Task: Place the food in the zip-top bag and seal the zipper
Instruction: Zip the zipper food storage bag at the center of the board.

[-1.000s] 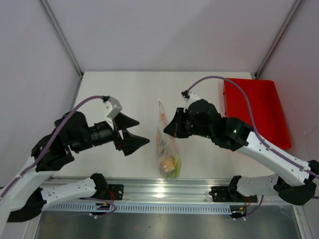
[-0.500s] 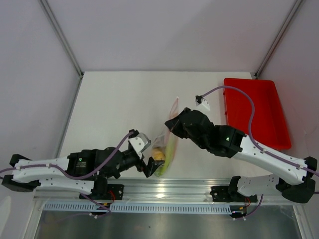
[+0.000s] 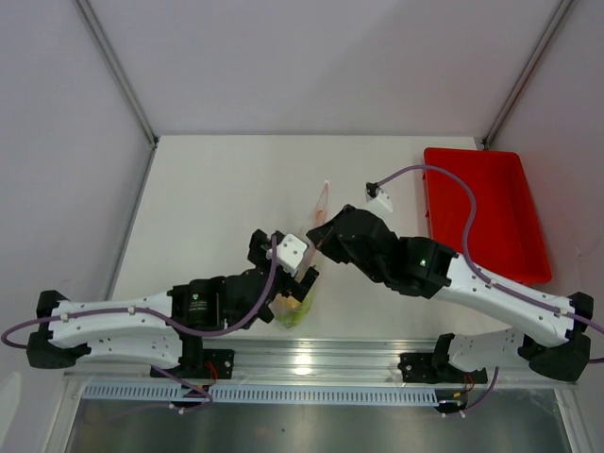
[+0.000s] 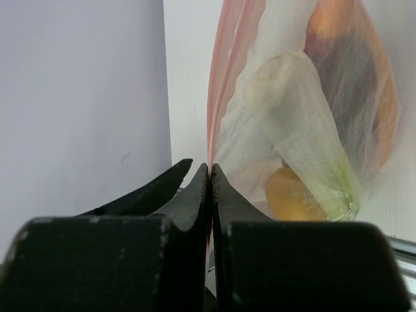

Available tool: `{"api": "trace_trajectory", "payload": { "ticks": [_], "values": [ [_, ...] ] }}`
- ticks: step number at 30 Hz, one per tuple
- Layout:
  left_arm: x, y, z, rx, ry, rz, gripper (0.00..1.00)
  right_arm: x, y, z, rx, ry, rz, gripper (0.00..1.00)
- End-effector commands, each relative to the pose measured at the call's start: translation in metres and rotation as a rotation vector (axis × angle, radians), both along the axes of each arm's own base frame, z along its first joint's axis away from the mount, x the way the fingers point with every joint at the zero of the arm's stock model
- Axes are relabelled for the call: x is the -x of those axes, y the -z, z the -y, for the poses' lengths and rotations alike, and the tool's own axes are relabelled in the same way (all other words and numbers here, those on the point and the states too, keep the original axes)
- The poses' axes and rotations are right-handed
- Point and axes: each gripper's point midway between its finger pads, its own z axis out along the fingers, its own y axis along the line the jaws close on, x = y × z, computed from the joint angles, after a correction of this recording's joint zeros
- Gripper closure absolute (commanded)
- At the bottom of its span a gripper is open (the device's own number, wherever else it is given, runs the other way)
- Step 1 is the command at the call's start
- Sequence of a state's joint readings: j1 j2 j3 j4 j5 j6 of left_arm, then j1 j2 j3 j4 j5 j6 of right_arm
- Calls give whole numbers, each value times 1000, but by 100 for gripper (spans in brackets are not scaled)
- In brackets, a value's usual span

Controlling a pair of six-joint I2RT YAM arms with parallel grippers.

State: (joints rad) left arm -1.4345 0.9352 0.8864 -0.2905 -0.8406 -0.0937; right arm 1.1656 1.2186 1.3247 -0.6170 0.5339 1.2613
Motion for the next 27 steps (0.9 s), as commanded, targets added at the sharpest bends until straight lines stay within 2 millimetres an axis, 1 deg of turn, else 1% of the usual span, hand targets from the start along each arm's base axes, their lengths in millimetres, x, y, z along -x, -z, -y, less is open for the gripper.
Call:
{"api": "trace_trajectory", "payload": {
  "ticks": [1, 2, 3, 4, 5, 6, 7, 8, 9, 10, 11, 12, 13, 14, 15, 16, 17, 18, 19, 20, 21, 22, 23, 24, 25, 26, 27],
  "values": [
    [-5, -30, 5, 85, 35, 53, 3, -6, -41, -3, -110, 38, 59, 98],
    [-2, -32, 10, 92, 77, 46, 13, -7, -40, -2, -108, 39, 59, 96],
    [-4, -27, 8, 80, 82, 25, 26, -6, -40, -3, -106, 33, 60, 92],
    [-5, -26, 6, 81, 88, 5, 43, -8, -40, -2, -103, 36, 63, 85],
    [-7, -29, 5, 93, 88, -12, 58, -8, -39, -2, -103, 32, 62, 82],
    [-6, -26, 7, 104, 116, -44, 77, -9, -38, -3, -103, 25, 58, 81],
    [-5, -26, 6, 106, 131, -55, 82, -10, -38, -3, -102, 26, 59, 80],
    [-4, -24, 6, 111, 139, -60, 96, -10, -38, -3, -101, 24, 58, 79],
    [-1, -26, 7, 128, 170, -66, 99, -10, -37, -6, -103, 14, 56, 76],
    [1, -28, 7, 135, 185, -68, 99, -10, -38, -7, -102, 6, 60, 67],
    [3, -28, 7, 137, 200, -72, 99, -13, -38, -5, -77, -6, 78, 63],
    [11, -33, 8, 158, 246, -77, 99, -13, -38, -3, -56, -18, 88, 60],
    [14, -35, 8, 166, 271, -80, 99, -14, -40, -1, -37, -41, 99, 52],
    [18, -36, 5, 171, 288, -93, 99, -21, -40, 8, 38, -76, 157, 49],
    [23, -43, 2, 200, 318, -95, 100, -24, -49, 13, 48, -110, 201, 44],
    [34, -44, 4, 213, 386, -119, 99, -15, -49, 8, 58, -232, 215, 38],
    [40, -45, 1, 222, 408, -146, 99, -31, -52, 24, 91, -234, 241, 37],
    [41, -46, -2, 228, 420, -159, 100, -35, -42, 36, 185, -284, 265, 36],
    [50, -51, -3, 243, 470, -174, 100, -35, -41, 46, 217, -320, 284, 34],
    [54, -54, -5, 252, 485, -188, 99, -32, -38, 52, 240, -370, 292, 33],
    [56, -50, -9, 241, 494, -210, 99, -43, -23, 72, 325, -372, 303, 32],
    [60, -53, -11, 251, 515, -215, 100, -40, -24, 82, 342, -385, 334, 26],
    [67, -57, -11, 266, 552, -236, 99, -34, -22, 86, 341, -428, 358, 25],
    [70, -55, -13, 266, 563, -251, 99, -40, -8, 97, 380, -432, 367, 20],
    [72, -56, -14, 270, 573, -259, 99, -38, -5, 100, 379, -449, 387, 18],
    [72, -57, -16, 279, 572, -279, 99, -29, -14, 106, 362, -458, 438, 15],
    [73, -58, -17, 285, 572, -292, 99, -23, -18, 105, 340, -493, 479, 14]
  ]
}}
